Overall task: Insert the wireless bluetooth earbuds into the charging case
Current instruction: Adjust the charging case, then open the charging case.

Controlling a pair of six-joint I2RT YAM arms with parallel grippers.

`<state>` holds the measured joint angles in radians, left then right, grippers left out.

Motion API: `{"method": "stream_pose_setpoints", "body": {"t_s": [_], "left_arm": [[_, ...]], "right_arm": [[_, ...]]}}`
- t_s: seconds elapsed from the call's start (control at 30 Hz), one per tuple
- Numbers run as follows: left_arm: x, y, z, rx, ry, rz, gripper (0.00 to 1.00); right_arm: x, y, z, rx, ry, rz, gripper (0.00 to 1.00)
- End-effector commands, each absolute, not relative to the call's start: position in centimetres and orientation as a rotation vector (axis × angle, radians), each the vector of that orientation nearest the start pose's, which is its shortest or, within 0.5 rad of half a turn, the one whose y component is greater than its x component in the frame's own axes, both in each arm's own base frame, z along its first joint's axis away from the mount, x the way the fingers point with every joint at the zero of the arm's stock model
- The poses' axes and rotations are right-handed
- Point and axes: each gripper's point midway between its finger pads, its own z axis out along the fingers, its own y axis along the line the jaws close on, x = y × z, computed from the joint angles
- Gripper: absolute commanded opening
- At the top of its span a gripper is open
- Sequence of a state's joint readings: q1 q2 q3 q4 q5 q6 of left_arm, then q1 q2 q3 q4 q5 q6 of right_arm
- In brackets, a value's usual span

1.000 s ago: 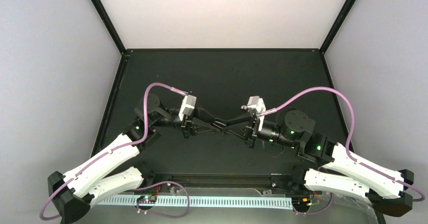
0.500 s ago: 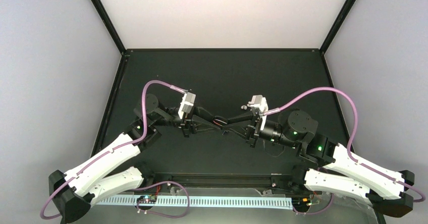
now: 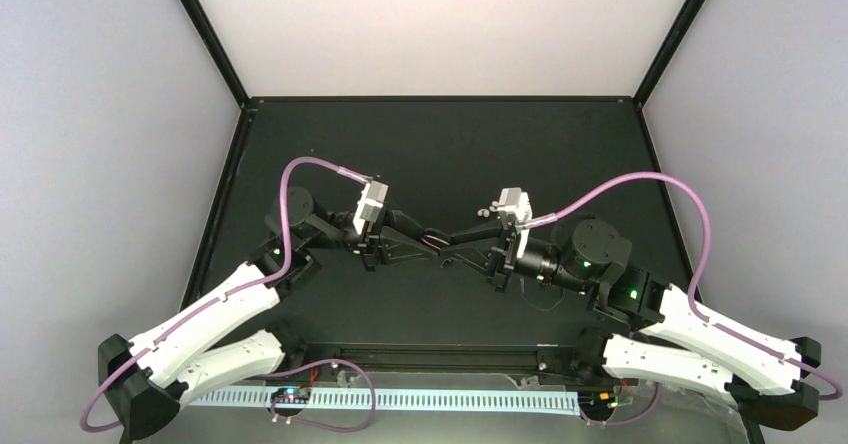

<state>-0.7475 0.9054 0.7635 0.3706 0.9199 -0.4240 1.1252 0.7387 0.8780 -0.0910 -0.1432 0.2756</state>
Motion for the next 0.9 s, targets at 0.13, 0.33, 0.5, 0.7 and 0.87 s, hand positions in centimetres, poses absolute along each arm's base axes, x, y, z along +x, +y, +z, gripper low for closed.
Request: {"method": "stream_pose_setpoints", "body": {"t_s": [0.13, 0.33, 0.5, 0.7, 0.87], "left_arm": [[10.7, -29.1, 39.6, 1.096, 1.174, -1.554, 0.13], [10.6, -29.0, 39.4, 1.106, 1.172, -1.534, 0.03], [10.6, -28.8, 39.3, 1.117, 1.157, -1.49, 0.02], [10.5, -28.4, 39.2, 1.138, 1.122, -1.41, 0.02], [10.3, -28.1, 39.2, 1.148, 1.105, -1.369, 0.02]], "right_arm": [[11.0, 28.2, 40.2, -0.767, 1.429, 1.223, 0.11], [11.2, 27.6, 40.0, -0.751, 1.457, 1.193, 0.33], [11.9, 26.6, 40.7, -0.729, 1.478, 1.121, 0.63], [12.6, 26.9, 40.7, -0.737, 1.526, 1.062, 0.75], [13.2, 27.4, 40.2, -0.722, 1.555, 1.051, 0.76]]}}
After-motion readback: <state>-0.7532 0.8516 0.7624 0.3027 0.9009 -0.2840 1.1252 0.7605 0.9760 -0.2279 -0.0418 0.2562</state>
